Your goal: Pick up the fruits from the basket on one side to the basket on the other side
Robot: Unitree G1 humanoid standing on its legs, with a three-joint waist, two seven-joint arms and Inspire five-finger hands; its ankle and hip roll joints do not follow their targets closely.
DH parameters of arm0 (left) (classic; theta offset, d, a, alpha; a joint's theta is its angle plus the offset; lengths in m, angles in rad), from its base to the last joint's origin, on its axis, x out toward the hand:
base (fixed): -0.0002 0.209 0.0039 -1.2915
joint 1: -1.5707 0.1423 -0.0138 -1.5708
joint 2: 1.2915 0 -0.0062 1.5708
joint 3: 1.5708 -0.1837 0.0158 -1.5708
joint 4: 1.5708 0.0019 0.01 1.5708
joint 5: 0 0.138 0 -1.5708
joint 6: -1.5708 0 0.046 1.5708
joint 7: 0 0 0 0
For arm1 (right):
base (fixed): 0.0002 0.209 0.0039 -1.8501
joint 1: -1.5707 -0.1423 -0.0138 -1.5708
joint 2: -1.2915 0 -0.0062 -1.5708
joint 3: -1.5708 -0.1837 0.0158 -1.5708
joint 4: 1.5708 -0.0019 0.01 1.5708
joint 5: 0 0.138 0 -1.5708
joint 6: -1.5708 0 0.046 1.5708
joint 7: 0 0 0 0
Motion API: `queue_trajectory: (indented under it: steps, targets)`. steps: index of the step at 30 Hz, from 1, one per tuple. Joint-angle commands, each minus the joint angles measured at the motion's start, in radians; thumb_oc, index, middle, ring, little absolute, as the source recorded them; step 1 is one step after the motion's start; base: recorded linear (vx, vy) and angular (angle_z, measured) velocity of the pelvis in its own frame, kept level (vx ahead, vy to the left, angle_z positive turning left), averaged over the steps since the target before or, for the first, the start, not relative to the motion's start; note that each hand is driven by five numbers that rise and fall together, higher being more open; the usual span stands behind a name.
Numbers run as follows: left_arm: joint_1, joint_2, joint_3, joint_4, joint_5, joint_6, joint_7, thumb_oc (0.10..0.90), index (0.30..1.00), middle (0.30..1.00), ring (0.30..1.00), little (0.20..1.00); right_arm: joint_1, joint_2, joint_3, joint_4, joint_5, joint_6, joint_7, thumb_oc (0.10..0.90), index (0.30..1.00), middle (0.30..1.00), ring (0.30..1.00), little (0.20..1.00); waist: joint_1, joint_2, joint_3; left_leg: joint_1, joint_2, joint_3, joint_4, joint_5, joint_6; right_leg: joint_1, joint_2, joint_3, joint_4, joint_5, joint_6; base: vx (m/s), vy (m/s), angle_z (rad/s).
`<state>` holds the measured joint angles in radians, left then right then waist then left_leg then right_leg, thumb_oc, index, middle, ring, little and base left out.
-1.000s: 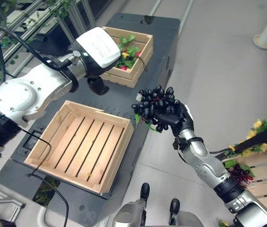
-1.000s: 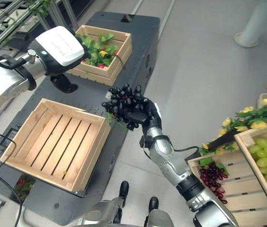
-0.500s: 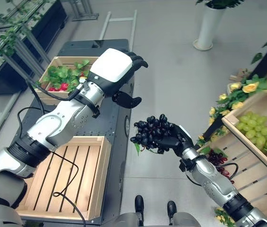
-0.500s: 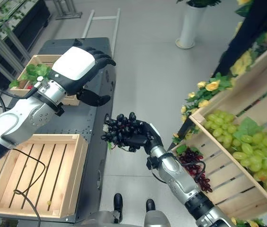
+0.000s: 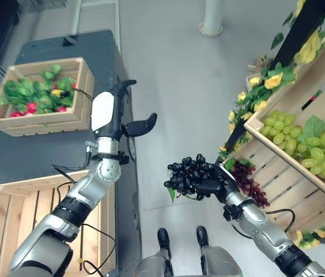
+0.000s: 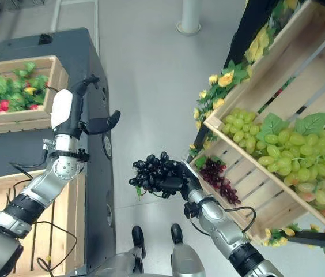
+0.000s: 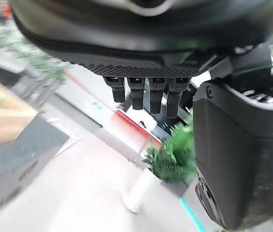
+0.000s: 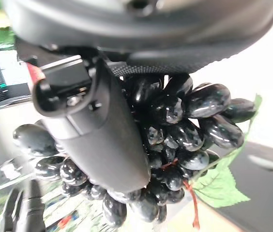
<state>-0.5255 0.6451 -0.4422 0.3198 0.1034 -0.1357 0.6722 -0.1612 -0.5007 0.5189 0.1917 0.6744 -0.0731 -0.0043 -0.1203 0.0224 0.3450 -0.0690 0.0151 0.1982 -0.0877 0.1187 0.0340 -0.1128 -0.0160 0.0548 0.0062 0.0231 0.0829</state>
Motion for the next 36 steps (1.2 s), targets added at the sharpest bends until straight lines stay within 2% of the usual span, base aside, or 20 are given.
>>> queue_trajectory:
  steps: [1, 5, 7, 12, 17, 21, 23, 26, 31, 36]
  targets:
    - [-0.147, -0.045, 0.085, 0.024, -0.012, -0.177, 0.111, 0.800, 0.900, 0.900, 0.900, 0.900, -0.117, 0.034, -0.049, -0.135, -0.013, -0.193, 0.106, 0.400, 0.300, 0.300, 0.300, 0.300, -0.015, -0.017, 0.082, -0.050, -0.053, -0.042, 0.121, -0.140, -0.007, -0.078, 0.051, -0.027, 0.098, -0.027, -0.016, -0.15, -0.056, -0.04]
    - [-0.189, -0.073, 0.068, 0.048, 0.000, -0.213, 0.144, 0.800, 0.900, 0.900, 0.900, 0.900, -0.141, 0.034, -0.056, -0.139, -0.026, -0.216, 0.135, 0.400, 0.300, 0.300, 0.300, 0.300, -0.019, -0.031, 0.143, -0.133, -0.050, -0.040, 0.216, -0.144, -0.014, -0.153, 0.056, -0.046, 0.186, -0.039, -0.026, -0.13, -0.054, -0.11]
    - [-0.225, -0.087, 0.056, 0.075, 0.006, -0.264, 0.157, 0.800, 0.900, 0.900, 0.900, 0.900, -0.149, 0.027, -0.063, -0.141, -0.035, -0.239, 0.139, 0.400, 0.300, 0.300, 0.300, 0.300, -0.018, -0.044, 0.175, -0.224, -0.055, -0.057, 0.333, -0.158, -0.019, -0.236, 0.051, -0.066, 0.298, -0.057, -0.030, -0.13, -0.048, -0.03]
    - [-0.218, -0.136, 0.062, 0.066, 0.021, -0.337, 0.148, 0.800, 0.900, 0.900, 0.900, 0.900, -0.111, 0.057, -0.092, -0.146, -0.056, -0.276, 0.124, 0.400, 0.300, 0.300, 0.300, 0.300, -0.015, -0.057, 0.175, -0.389, -0.058, -0.094, 0.516, -0.206, -0.029, -0.370, 0.032, -0.095, 0.453, -0.108, -0.039, -0.01, -0.028, 0.09]
    - [-0.224, -0.158, 0.052, 0.049, 0.065, -0.342, 0.162, 0.800, 0.900, 0.900, 0.900, 0.900, -0.118, 0.084, -0.108, -0.161, -0.063, -0.303, 0.099, 0.400, 0.300, 0.300, 0.300, 0.300, -0.017, -0.061, 0.175, -0.514, -0.055, -0.097, 0.607, -0.234, -0.027, -0.483, 0.029, -0.099, 0.544, -0.140, -0.047, 0.00, -0.006, 0.08]
    - [-0.225, -0.166, 0.048, 0.060, 0.078, -0.344, 0.165, 0.800, 0.900, 0.900, 0.900, 0.900, -0.117, 0.098, -0.125, -0.179, -0.003, -0.328, 0.122, 0.400, 0.300, 0.300, 0.300, 0.300, -0.021, -0.063, 0.175, -0.557, -0.056, -0.092, 0.641, -0.247, -0.026, -0.526, 0.030, -0.096, 0.585, -0.151, -0.047, 0.00, 0.005, -0.02]
    - [-0.216, -0.176, 0.052, 0.058, 0.073, -0.351, 0.153, 0.800, 0.900, 0.900, 0.900, 0.900, -0.108, 0.125, -0.156, -0.192, 0.079, -0.361, 0.158, 0.400, 0.300, 0.300, 0.300, 0.300, -0.023, -0.063, 0.175, -0.570, -0.058, -0.090, 0.650, -0.255, -0.025, -0.541, 0.033, -0.091, 0.597, -0.157, -0.043, 0.00, 0.004, -0.03]
    - [-0.211, -0.187, 0.065, 0.061, 0.046, -0.387, 0.135, 0.800, 0.900, 0.900, 0.900, 0.900, -0.117, 0.147, -0.199, -0.196, 0.119, -0.409, 0.148, 0.400, 0.300, 0.300, 0.300, 0.300, -0.025, -0.061, 0.175, -0.588, -0.057, -0.084, 0.649, -0.252, -0.026, -0.556, 0.036, -0.084, 0.593, -0.153, -0.042, -0.01, -0.009, -0.09]
    - [-0.206, -0.192, 0.066, 0.056, 0.079, -0.370, 0.139, 0.800, 0.900, 0.900, 0.900, 0.900, -0.116, 0.188, -0.283, -0.232, 0.241, -0.449, 0.137, 0.400, 0.300, 0.300, 0.300, 0.300, -0.036, -0.063, 0.175, -0.606, -0.052, -0.070, 0.658, -0.262, -0.030, -0.569, 0.041, -0.077, 0.594, -0.155, -0.041, -0.01, -0.006, -0.07]
    - [-0.202, -0.193, 0.073, 0.061, 0.075, -0.366, 0.150, 0.800, 0.900, 0.900, 0.900, 0.900, -0.103, 0.214, -0.345, -0.243, 0.253, -0.486, 0.094, 0.400, 0.300, 0.300, 0.300, 0.300, -0.048, -0.065, 0.175, -0.617, -0.042, -0.054, 0.661, -0.263, -0.031, -0.569, 0.039, -0.069, 0.580, -0.153, -0.042, 0.02, 0.002, -0.07]
